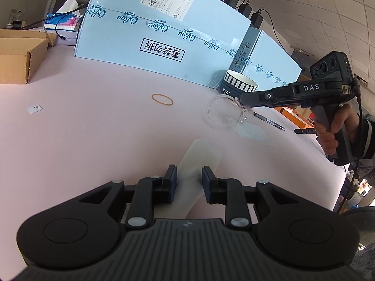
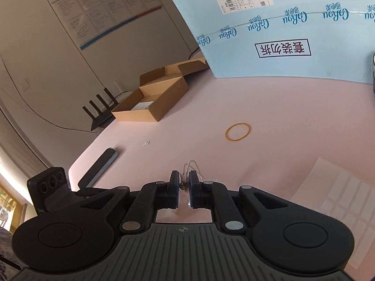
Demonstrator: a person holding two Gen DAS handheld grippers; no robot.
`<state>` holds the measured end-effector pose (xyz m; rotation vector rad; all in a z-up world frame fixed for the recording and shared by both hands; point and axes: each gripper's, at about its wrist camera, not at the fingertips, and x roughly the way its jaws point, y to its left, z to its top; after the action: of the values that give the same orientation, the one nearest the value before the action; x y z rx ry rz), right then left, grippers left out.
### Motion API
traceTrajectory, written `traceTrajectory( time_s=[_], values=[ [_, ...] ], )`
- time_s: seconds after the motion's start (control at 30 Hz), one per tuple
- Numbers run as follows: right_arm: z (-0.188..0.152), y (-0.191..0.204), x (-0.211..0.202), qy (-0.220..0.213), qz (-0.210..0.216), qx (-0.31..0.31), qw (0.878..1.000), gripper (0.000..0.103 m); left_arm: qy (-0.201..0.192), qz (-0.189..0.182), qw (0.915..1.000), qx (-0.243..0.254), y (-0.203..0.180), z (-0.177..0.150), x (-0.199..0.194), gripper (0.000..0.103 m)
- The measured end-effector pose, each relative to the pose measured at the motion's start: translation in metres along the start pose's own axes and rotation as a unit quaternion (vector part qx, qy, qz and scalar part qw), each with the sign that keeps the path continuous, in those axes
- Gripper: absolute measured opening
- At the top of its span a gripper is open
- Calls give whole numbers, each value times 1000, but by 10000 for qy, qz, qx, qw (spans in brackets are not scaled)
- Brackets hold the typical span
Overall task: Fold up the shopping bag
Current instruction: 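Carry the hair tie to the bag while the left gripper grasps the folded bag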
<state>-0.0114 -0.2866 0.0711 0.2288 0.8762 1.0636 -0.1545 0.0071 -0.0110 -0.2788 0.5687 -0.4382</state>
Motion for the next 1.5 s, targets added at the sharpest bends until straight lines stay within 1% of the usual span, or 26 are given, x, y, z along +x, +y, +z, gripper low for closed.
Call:
traceTrajectory(
  time_s=[0.2, 0.33, 0.47, 0.63, 0.7, 0.83, 0.93, 1.0, 1.07, 1.13, 1.27, 1.33, 1.43, 1.47, 1.5],
  values=[
    [-11, 5, 28, 299, 15, 133, 9995, 8, -31, 88, 9999, 134, -4, -2, 0, 22],
    [-14, 4, 43, 368, 323, 475, 9977, 8, -56, 148, 9996, 250, -7, -3, 0, 22],
    [-16, 8, 52, 394, 488, 607, 9962, 10, -83, 199, 9990, 397, -11, -4, -1, 22],
    [-17, 9, 54, 401, 616, 687, 9949, 10, -98, 225, 9961, 846, -24, -8, -1, 31],
    [-19, 12, 55, 445, 588, 623, 9953, 10, -92, 242, 9945, 1018, -29, -9, -1, 36],
    [-18, 10, 47, 314, 395, 476, 9976, 10, -68, 253, 9933, 1123, -31, -10, -1, 37],
    [-16, 9, 34, 146, 59, 138, 9998, 11, -66, 268, 9930, 1150, -32, -10, -1, 37],
    [-19, 10, 32, 242, -236, -227, 9992, 11, -62, 301, 9920, 1224, -34, -11, -1, 38],
    [-22, 13, 35, 376, -359, -500, 9974, 11, -60, 335, 9904, 1343, -37, -13, -1, 38],
    [-24, 14, 40, 433, -348, -619, 9965, 11, -64, 370, 9878, 1511, -42, -15, 0, 38],
    [-23, 13, 49, 479, -156, -596, 9969, 11, -40, 420, 9764, 2120, -57, -22, 1, 38],
    [-23, 15, 50, 543, -114, -658, 9963, 11, -34, 457, 9726, 2281, -60, -24, 1, 38],
    [-24, 16, 51, 606, -49, -671, 9959, 11, -31, 441, 9730, 2267, -60, -24, 1, 38],
    [-24, 15, 50, 591, -2, -619, 9963, 13, -31, 426, 9732, 2258, -59, -24, 1, 38],
    [-23, 14, 49, 567, 33, -574, 9967, 17, -30, 419, 9731, 2263, -60, -25, 0, 38]
  ],
)
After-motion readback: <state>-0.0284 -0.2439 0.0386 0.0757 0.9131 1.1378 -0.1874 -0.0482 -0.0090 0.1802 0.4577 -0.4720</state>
